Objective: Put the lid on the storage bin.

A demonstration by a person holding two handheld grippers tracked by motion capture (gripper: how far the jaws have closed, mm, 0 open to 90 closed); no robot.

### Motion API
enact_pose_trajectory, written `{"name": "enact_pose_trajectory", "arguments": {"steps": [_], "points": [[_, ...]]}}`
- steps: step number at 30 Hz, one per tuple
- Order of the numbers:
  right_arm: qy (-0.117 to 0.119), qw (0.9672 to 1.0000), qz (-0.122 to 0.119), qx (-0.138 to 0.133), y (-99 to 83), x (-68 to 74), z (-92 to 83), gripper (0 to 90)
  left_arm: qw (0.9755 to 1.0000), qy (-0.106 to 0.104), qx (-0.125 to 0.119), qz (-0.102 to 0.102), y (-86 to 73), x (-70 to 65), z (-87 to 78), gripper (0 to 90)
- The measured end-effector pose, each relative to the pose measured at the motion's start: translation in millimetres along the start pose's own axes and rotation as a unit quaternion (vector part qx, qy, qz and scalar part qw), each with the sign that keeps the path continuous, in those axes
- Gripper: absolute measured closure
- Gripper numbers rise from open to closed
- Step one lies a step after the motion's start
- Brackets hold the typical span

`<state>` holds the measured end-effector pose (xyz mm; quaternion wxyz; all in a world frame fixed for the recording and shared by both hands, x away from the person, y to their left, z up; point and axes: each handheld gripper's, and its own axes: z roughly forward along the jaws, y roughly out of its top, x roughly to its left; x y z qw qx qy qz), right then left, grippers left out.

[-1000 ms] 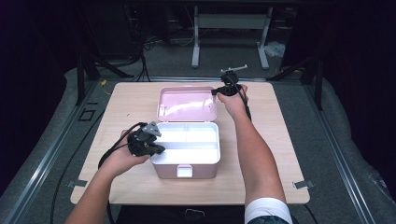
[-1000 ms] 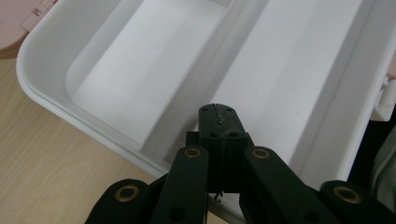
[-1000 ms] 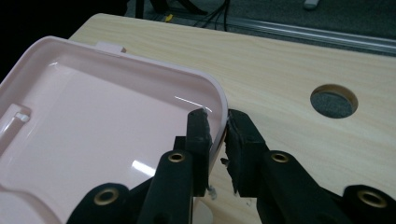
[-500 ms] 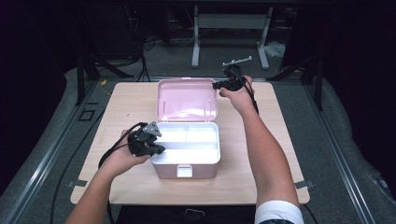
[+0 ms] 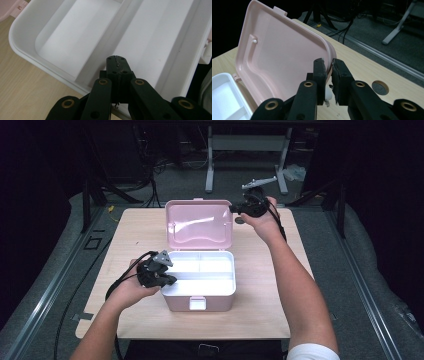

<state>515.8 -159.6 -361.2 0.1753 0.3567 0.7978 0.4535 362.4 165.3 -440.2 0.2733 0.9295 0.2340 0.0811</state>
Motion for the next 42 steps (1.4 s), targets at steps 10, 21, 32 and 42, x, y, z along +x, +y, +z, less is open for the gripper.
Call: {"name": "enact_pose_trajectory", "arguments": {"steps": [10,21,32,42], "points": [[-0.022,0.9972,-0.058,-0.042,-7.7,31.2,-34.7,83.0,0.9999,0.009,0.003,0.004,0.8,-3.0,0.0,90.0],[-0.057,0.9831,-0.148,-0.092,-44.1,89.6,-86.0,85.9,0.9994,0.032,-0.004,0.013,0.5,-11.9,0.2,90.0],[-0.031,0.9828,-0.151,-0.101,-80.2,112.7,-106.2,84.2,0.9985,0.032,-0.044,0.006,-3.1,-18.6,-30.8,90.0],[0.007,0.9861,-0.148,-0.075,-123.2,129.2,-115.5,81.4,0.9960,0.056,-0.067,-0.018,-32.1,-14.1,-66.0,90.0]]}}
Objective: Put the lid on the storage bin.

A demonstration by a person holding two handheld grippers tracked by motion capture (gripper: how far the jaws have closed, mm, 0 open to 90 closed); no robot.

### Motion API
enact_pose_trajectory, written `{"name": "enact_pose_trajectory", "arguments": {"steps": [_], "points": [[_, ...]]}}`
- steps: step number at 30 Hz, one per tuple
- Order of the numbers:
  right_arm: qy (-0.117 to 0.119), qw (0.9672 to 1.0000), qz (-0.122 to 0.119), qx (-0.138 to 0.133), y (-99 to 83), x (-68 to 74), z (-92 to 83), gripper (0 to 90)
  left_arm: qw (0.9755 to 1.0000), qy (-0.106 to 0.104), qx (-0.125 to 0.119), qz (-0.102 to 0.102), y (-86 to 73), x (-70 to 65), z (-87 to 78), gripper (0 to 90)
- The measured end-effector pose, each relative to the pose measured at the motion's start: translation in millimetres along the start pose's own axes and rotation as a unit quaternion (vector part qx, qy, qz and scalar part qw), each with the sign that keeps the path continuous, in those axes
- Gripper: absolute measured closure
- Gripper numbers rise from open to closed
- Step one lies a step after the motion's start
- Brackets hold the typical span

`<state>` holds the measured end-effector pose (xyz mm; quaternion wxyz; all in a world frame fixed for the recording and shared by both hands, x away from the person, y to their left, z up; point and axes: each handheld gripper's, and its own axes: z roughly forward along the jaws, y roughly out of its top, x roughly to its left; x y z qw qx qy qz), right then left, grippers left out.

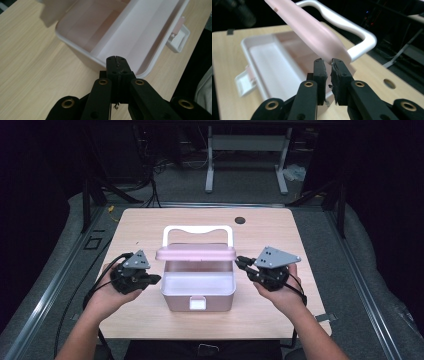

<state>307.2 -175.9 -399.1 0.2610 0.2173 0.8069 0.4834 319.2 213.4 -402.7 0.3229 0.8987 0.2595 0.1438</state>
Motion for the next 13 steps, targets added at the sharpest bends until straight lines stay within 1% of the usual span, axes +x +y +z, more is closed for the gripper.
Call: {"name": "enact_pose_trajectory", "arguments": {"steps": [3,4,5,6,8,9,10,11,12,13], "points": [[0.009,0.9999,-0.002,0.014,-16.3,9.2,-2.6,78.3,0.9999,0.007,0.000,-0.010,-7.5,4.2,-3.5,90.0],[0.010,0.9997,-0.001,0.021,-24.1,11.6,-4.2,76.8,0.9999,0.009,-0.001,-0.012,-8.8,4.9,-3.4,90.0],[0.009,0.9997,0.002,0.023,-28.8,12.3,-5.3,75.9,0.9998,0.011,0.000,-0.015,-10.5,5.9,-3.4,90.0],[0.006,0.9996,0.008,0.027,-36.0,12.2,-7.9,75.2,0.9998,0.012,0.001,-0.015,-11.5,6.6,-3.5,89.9],[0.004,0.9993,0.028,0.026,-45.0,9.1,-11.5,73.4,0.9998,0.013,0.002,-0.017,-12.9,7.4,-3.0,88.3],[0.000,0.9990,0.035,0.028,-48.0,7.2,-12.9,72.7,0.9998,0.014,0.002,-0.017,-13.3,7.7,-2.8,87.9],[-0.003,0.9988,0.042,0.025,-50.4,5.7,-13.6,71.4,0.9998,0.013,0.004,-0.014,-13.6,8.2,-2.8,86.6],[-0.005,0.9987,0.046,0.024,-51.6,4.6,-14.1,69.4,0.9998,0.015,0.002,-0.017,-14.1,8.1,-2.5,85.5],[-0.004,0.9984,0.054,0.019,-53.0,3.7,-14.0,66.7,0.9998,0.014,0.001,-0.018,-14.8,8.5,-2.3,83.5],[-0.005,0.9982,0.058,0.016,-53.9,3.6,-13.7,65.0,0.9997,0.016,-0.001,-0.017,-15.7,9.1,-1.9,79.1]]}}
